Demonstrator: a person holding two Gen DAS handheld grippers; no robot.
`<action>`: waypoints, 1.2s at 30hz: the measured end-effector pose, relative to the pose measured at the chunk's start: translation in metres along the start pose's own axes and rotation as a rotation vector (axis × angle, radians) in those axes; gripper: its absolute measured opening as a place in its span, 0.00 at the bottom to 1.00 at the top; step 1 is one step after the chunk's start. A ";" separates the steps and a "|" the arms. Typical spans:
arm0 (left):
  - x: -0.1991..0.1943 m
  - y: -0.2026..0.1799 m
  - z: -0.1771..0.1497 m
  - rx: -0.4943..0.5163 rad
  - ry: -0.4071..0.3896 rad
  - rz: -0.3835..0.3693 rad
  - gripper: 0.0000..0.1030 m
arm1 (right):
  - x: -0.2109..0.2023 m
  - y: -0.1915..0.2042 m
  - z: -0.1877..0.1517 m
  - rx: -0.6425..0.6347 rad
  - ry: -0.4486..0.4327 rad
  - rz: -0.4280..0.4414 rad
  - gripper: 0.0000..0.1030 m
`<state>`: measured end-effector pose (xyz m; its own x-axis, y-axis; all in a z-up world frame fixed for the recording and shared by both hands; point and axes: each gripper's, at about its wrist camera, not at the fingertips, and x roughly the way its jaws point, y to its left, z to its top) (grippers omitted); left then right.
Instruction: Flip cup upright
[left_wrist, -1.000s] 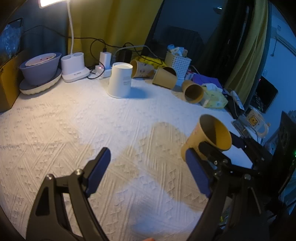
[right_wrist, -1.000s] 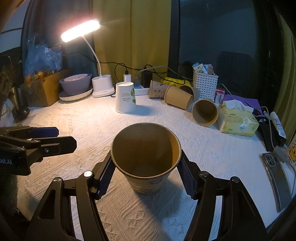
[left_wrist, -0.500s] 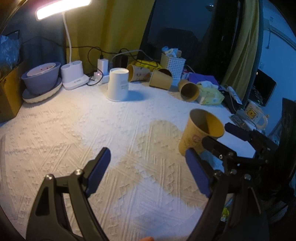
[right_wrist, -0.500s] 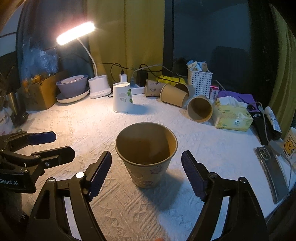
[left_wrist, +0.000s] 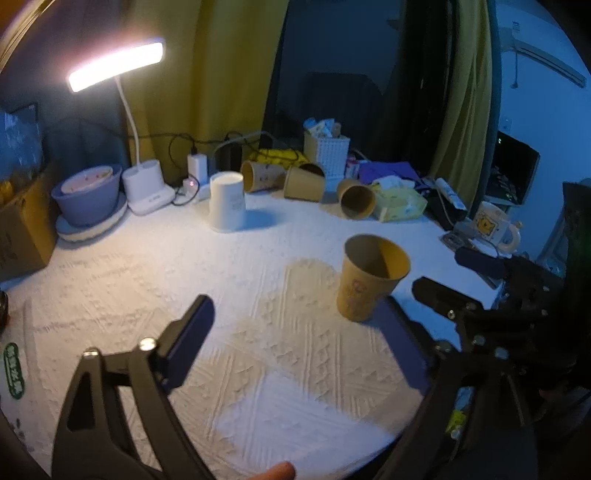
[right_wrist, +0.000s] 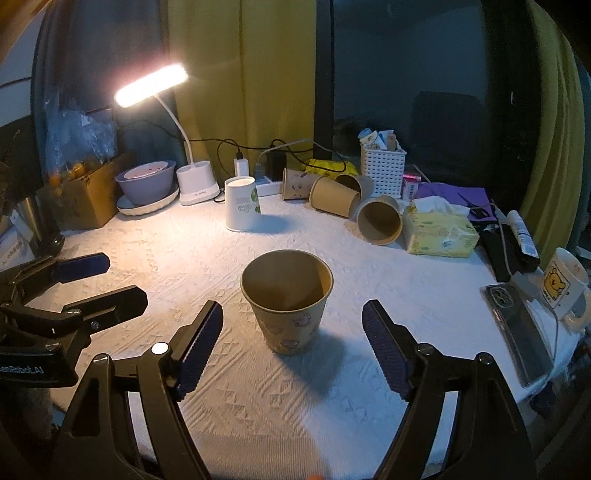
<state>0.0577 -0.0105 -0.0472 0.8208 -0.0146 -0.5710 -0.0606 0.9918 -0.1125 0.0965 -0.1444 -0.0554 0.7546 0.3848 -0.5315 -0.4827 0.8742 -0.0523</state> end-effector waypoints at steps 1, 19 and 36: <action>-0.003 -0.001 0.001 0.007 -0.007 0.003 0.90 | -0.005 0.001 0.001 -0.003 -0.006 -0.002 0.78; -0.080 -0.019 0.021 0.082 -0.239 0.016 0.90 | -0.081 0.005 0.024 -0.038 -0.167 -0.051 0.78; -0.125 -0.031 0.032 0.108 -0.413 0.053 0.90 | -0.123 0.001 0.037 -0.023 -0.269 -0.091 0.78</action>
<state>-0.0252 -0.0352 0.0540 0.9780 0.0674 -0.1975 -0.0674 0.9977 0.0066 0.0197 -0.1801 0.0408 0.8848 0.3724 -0.2801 -0.4149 0.9032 -0.1101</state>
